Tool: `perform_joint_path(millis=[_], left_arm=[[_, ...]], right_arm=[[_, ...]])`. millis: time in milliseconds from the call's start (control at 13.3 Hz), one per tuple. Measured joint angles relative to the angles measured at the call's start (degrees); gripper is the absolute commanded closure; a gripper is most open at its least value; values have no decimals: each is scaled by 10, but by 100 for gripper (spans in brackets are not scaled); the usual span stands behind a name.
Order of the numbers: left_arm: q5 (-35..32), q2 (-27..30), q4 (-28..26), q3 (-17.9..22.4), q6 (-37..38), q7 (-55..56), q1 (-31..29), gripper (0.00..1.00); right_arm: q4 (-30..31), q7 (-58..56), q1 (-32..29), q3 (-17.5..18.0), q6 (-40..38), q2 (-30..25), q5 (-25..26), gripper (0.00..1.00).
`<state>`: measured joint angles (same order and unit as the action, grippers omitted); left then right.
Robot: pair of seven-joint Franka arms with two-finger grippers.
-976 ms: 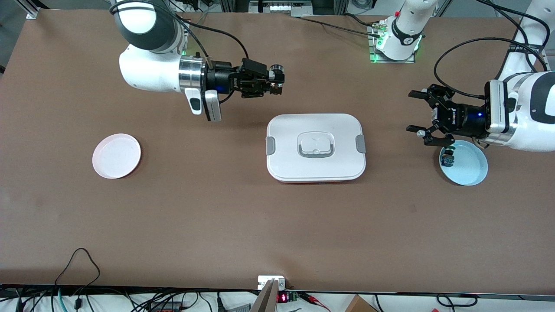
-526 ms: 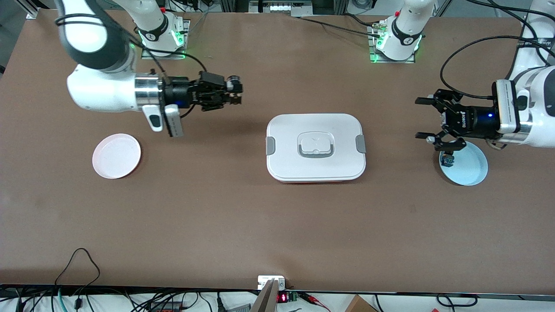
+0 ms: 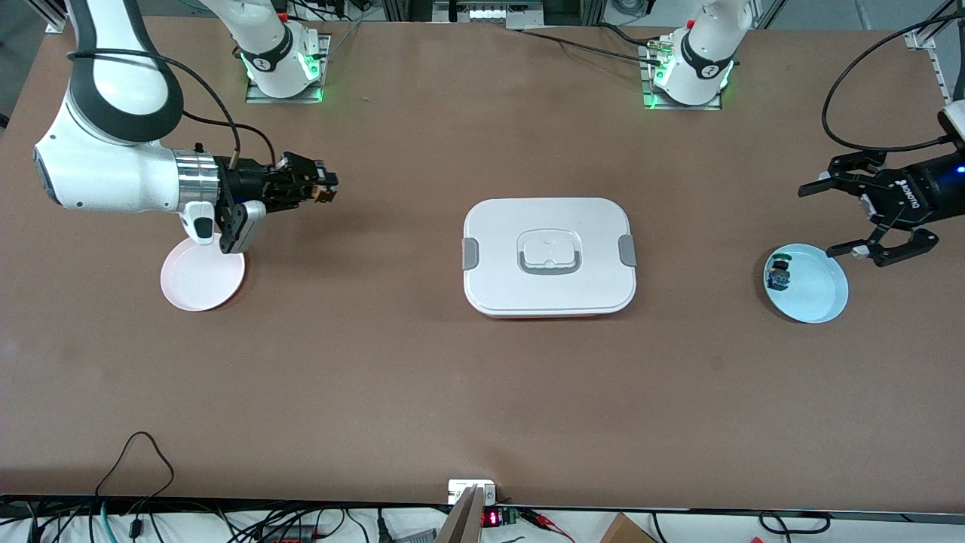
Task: Transfer orange switch to right arm and place
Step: 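Carry the switch with the right gripper over the white dish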
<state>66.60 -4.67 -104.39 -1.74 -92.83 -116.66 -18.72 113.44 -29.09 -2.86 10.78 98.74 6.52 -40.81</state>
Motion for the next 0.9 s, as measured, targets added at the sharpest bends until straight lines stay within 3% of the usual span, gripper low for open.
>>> perform_joint_path(millis=[150, 601, 751, 901], left_arm=[[-67, 5, 0, 35, -37, 40, 42, 0], [-299, 67, 1, 41, -184, 298, 103, 0], [-374, 81, 1, 41, -194, 426, 126, 0], [-448, 92, 8, 41, -198, 543, 147, 0]], right_arm=[[1, -19, -10, 0, 0, 0, 93, 94], [1, -88, -30, 0, 43, 8, 336, 94], [2, -126, -35, 0, 74, 17, 396, 94], [15, -176, -46, 0, 117, 25, 425, 94]])
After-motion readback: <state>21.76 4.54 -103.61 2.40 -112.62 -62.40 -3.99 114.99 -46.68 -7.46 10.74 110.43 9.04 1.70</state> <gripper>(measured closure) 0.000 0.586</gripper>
